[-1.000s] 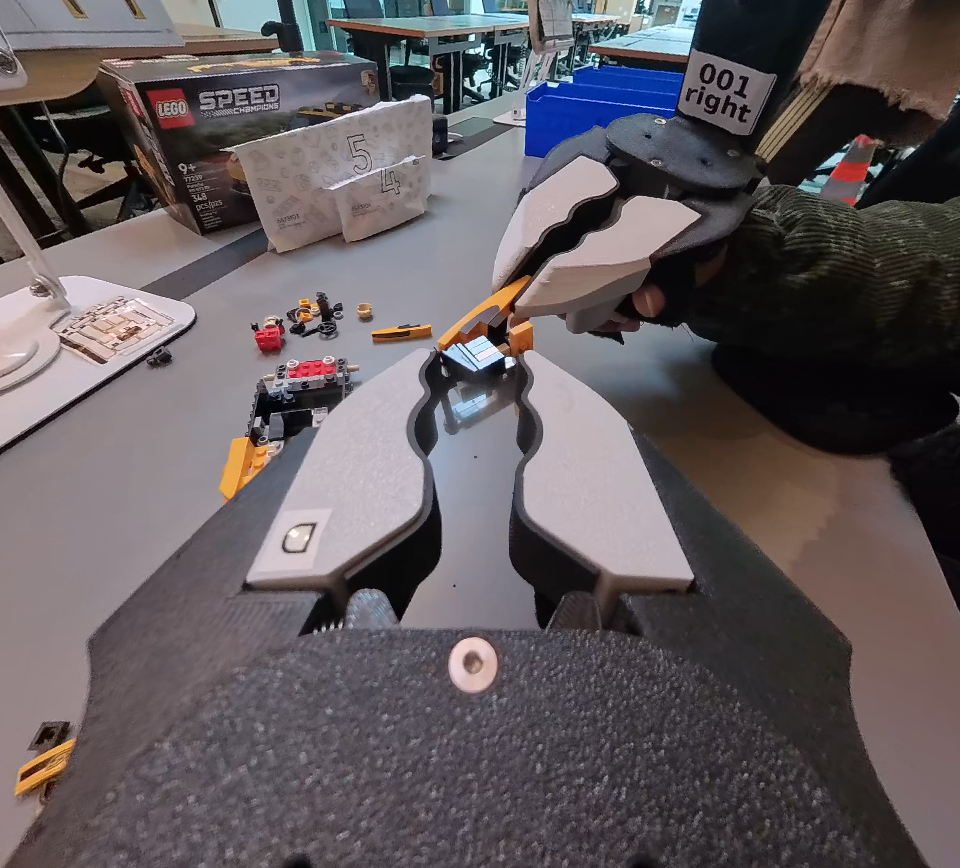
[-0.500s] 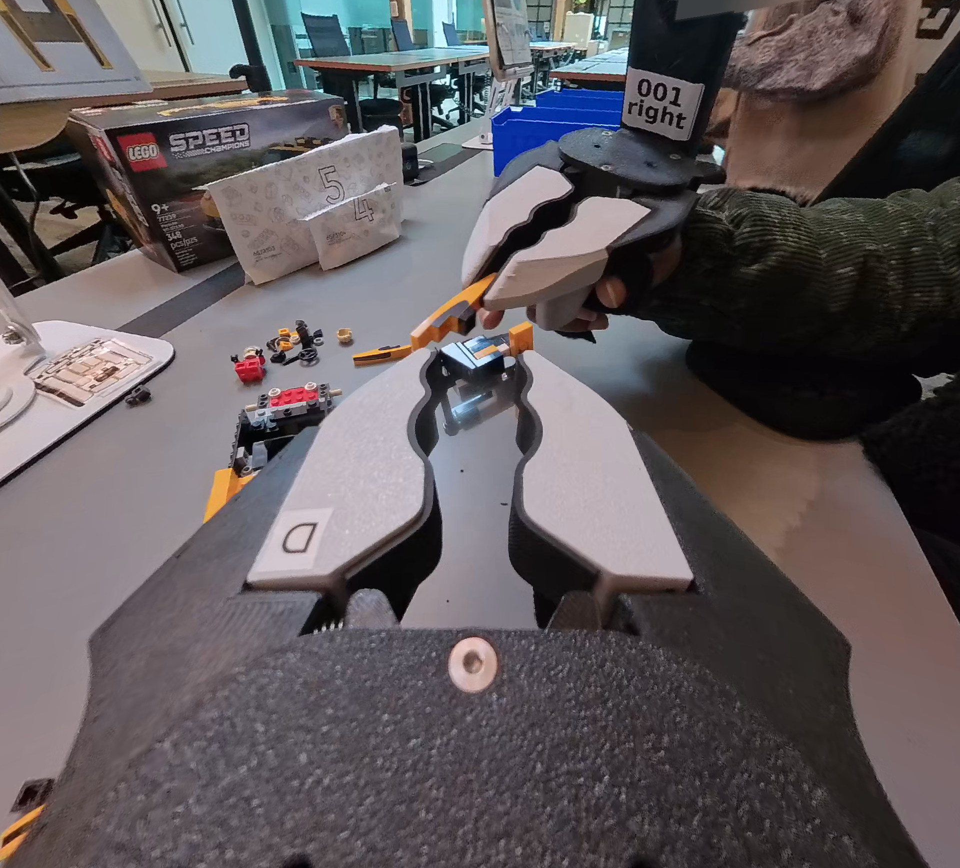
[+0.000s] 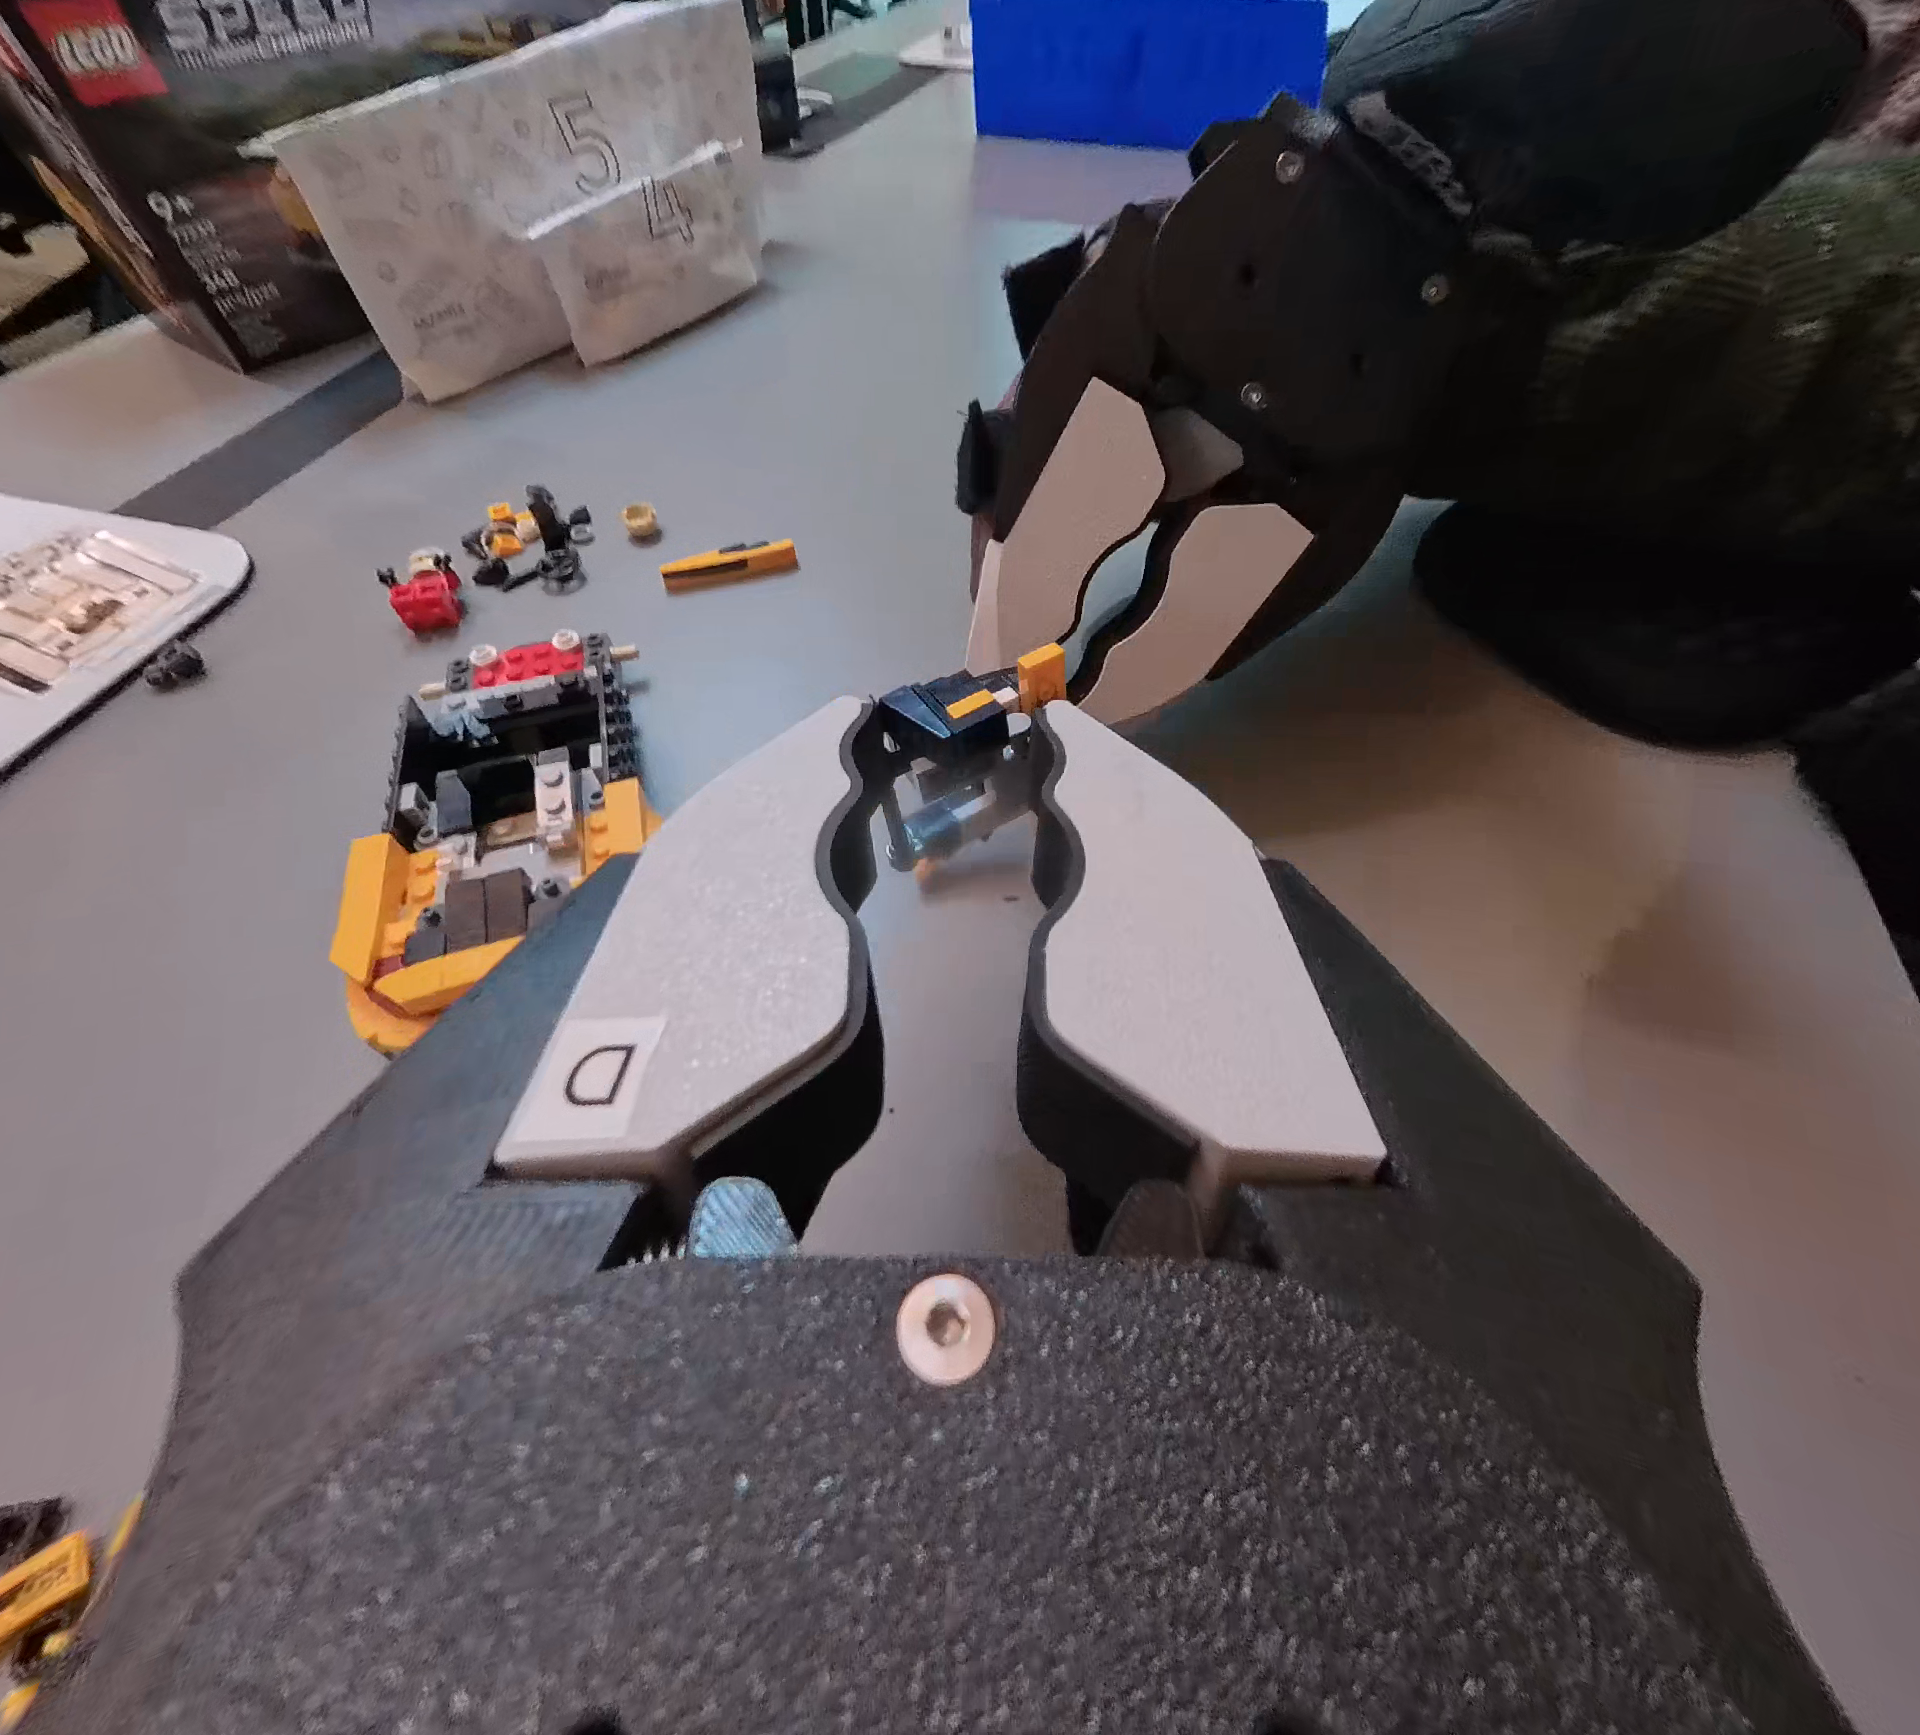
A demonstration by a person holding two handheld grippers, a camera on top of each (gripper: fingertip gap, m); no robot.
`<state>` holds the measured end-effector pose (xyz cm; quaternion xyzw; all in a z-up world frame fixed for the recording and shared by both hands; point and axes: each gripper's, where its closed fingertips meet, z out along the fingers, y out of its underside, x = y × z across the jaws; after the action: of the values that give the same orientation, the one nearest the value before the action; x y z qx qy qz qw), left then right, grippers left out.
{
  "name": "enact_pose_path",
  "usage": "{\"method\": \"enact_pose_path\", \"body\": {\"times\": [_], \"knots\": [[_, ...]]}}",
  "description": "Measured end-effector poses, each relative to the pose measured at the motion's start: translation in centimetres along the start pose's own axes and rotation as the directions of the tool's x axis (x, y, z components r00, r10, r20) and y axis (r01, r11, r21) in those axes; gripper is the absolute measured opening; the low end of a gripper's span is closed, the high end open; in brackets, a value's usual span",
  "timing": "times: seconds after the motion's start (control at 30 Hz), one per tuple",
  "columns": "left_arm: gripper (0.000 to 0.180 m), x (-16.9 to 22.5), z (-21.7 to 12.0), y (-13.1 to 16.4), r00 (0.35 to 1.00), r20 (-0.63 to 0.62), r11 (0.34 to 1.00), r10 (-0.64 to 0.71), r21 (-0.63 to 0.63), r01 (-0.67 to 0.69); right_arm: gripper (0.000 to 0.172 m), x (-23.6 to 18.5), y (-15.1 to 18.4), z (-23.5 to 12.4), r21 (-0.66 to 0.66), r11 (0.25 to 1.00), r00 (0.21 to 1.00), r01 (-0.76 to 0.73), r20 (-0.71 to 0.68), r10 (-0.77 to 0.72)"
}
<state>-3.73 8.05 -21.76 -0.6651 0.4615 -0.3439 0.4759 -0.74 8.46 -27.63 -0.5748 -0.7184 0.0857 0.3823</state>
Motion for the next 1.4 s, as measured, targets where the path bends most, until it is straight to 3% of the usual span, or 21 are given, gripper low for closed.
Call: {"method": "enact_pose_path", "body": {"times": [0.13,0.33,0.43,0.57,0.77,0.9,1.03,1.2,1.33,1.4], "knots": [[0.026,0.7,0.7,1.9,0.997,-0.059,0.995,-0.044,-0.097,0.038,0.005,-0.2,0.7,0.1,-0.003,1.0,0.999,-0.028,0.016,0.028],[0.034,1.9,1.4,3.7,0.992,-0.117,0.98,-0.056,-0.195,0.032,0.005,0.8,-0.6,-1.1,0.113,0.986,0.993,-0.119,0.013,0.118],[0.041,1.8,0.9,2.5,0.985,-0.136,0.986,-0.108,-0.138,0.089,0.005,1.7,-1.7,-1.9,0.204,0.965,0.985,-0.166,-0.002,0.17],[0.033,1.0,0.1,0.2,0.945,-0.176,0.961,-0.274,-0.013,0.276,0.005,3.0,-3.9,-3.4,0.357,0.909,0.971,-0.214,-0.022,0.237],[0.028,0.5,-0.8,-3.2,0.784,-0.346,0.793,-0.516,0.154,0.59,0.005,4.4,-6.7,-5.2,0.515,0.838,0.953,-0.181,-0.116,0.278],[0.019,0.1,-1.5,-4.3,0.742,-0.383,0.73,-0.55,0.211,0.65,0.005,4.6,-7.8,-5.5,0.529,0.841,0.948,-0.114,-0.196,0.252],[0.01,0.1,-1.9,-4.8,0.726,-0.403,0.71,-0.557,0.222,0.668,0.005,4.7,-8.4,-5.8,0.532,0.844,0.939,-0.071,-0.25,0.236],[0.008,0.5,-2.2,-5.0,0.759,-0.386,0.758,-0.523,0.195,0.622,0.005,4.8,-8.7,-6.1,0.546,0.835,0.935,-0.072,-0.254,0.247],[0.008,1.9,-1.7,-3.8,0.855,-0.319,0.881,-0.408,0.106,0.46,0.004,6.7,-7.9,-7.4,0.602,0.774,0.902,-0.195,-0.2,0.382],[0.008,1.9,-1.0,-2.5,0.923,-0.22,0.944,-0.315,0.029,0.329,0.004,7.5,-7.1,-8.2,0.609,0.763,0.888,-0.215,-0.203,0.412]]}}
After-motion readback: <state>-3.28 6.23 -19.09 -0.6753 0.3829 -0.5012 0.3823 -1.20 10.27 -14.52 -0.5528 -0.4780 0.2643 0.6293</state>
